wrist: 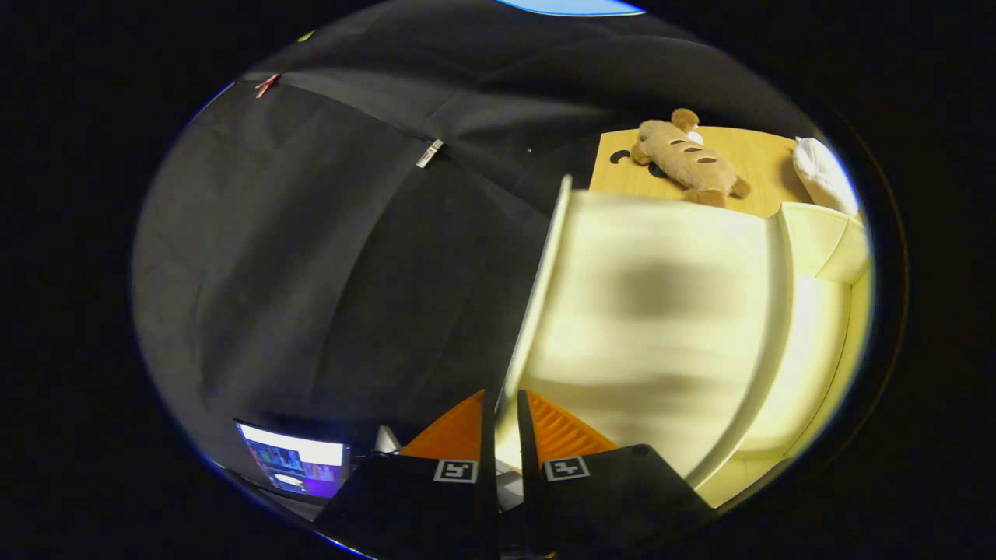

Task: Open the storage box then place both shoes into the box .Put the left shoe in first, then the right shoe, with the right side of both shoes facing outward in a uniform manner.

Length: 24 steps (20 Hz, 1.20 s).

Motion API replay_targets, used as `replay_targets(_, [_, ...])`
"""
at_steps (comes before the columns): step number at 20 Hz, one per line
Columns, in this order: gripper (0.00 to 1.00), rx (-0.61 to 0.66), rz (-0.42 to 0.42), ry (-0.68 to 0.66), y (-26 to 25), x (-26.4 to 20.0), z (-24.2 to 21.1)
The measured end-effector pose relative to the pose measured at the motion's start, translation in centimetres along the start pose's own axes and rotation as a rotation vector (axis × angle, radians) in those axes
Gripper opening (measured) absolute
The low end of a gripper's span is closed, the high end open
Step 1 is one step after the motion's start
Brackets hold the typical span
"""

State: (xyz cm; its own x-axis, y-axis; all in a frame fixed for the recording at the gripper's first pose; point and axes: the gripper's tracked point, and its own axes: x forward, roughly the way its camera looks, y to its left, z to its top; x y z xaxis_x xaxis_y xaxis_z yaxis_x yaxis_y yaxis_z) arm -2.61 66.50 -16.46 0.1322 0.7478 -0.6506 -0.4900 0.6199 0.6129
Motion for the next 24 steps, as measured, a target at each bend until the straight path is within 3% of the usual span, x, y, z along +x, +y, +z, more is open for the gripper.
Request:
replay_targets(5, [0.98, -0.096, -0.078, -0.076, -3.9, -1.1, 0.7])
replay_targets(16, [0.98, -0.193, -0.221, -0.425, -12.7, -19.8, 3.9])
replay_targets(24, [0.98, -0.161, -0.46, -0.553, -25.9, -32.2, 2.1])
